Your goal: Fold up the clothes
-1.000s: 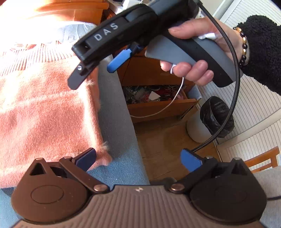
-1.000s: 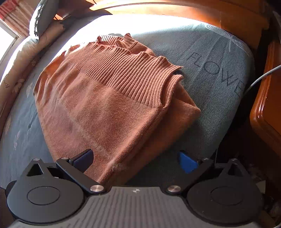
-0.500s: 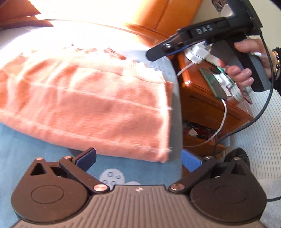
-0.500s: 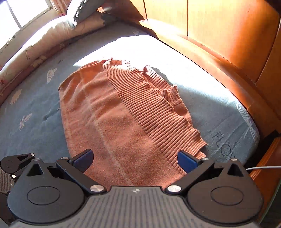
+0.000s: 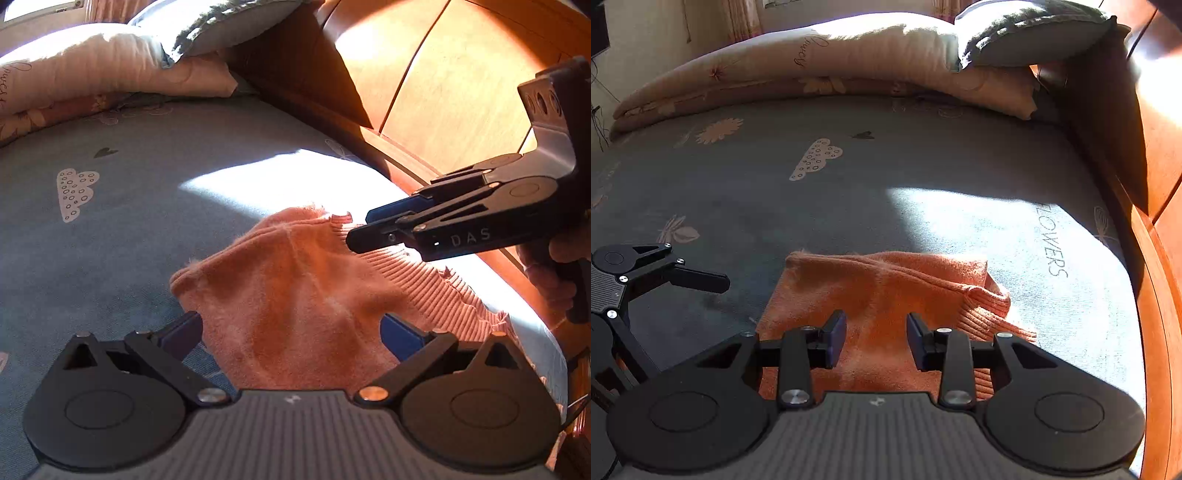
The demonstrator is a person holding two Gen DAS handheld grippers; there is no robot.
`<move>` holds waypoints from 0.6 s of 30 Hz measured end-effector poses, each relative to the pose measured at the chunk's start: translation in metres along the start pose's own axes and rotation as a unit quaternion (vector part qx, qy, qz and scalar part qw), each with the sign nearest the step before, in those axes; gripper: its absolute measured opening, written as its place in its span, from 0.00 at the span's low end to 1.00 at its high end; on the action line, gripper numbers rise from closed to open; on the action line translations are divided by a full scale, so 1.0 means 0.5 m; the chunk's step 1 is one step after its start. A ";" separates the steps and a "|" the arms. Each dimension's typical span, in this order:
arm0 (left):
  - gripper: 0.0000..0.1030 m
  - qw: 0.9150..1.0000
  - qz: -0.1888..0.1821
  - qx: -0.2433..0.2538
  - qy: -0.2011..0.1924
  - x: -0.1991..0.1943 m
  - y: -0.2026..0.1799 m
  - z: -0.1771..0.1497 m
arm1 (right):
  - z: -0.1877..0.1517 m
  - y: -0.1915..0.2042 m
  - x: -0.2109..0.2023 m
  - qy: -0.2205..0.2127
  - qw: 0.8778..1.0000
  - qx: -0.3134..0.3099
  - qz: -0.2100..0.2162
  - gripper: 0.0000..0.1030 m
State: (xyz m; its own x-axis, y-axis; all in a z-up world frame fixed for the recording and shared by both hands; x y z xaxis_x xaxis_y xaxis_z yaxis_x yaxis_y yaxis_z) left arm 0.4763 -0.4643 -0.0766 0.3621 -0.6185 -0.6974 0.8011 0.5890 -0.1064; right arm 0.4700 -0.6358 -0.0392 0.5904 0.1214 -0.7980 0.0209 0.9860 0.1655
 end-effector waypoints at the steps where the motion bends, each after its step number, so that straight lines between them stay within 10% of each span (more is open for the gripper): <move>1: 0.98 1.000 0.005 -0.009 0.000 0.007 0.010 -0.001 | 0.017 0.002 0.021 0.004 1.000 -0.010 0.010 0.25; 8: 0.98 0.996 0.029 -0.082 0.002 0.054 0.088 -0.022 | 0.061 0.035 0.146 0.023 0.998 -0.059 0.031 0.19; 18: 0.98 0.970 -0.071 -0.234 -0.014 0.118 0.184 -0.029 | 0.053 -0.005 0.191 0.035 0.999 -0.010 0.028 0.20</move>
State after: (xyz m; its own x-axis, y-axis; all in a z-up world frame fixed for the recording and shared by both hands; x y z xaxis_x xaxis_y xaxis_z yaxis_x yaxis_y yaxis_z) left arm 0.5647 -0.4393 -0.1378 0.2823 -0.7204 -0.6335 0.5418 0.6647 -0.5144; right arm 0.5475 -0.6295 -0.1004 0.5329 0.1841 -0.8259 -0.0269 0.9792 0.2009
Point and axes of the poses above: each gripper's, at about its wrist camera, not at the fingertips, and x roughly the way its jaws point, y to its left, z to its top, the point moved 5 cm from there along x, roughly the way its jaws point, and after that the axes turned 12 degrees about x, right-handed, at the moved point
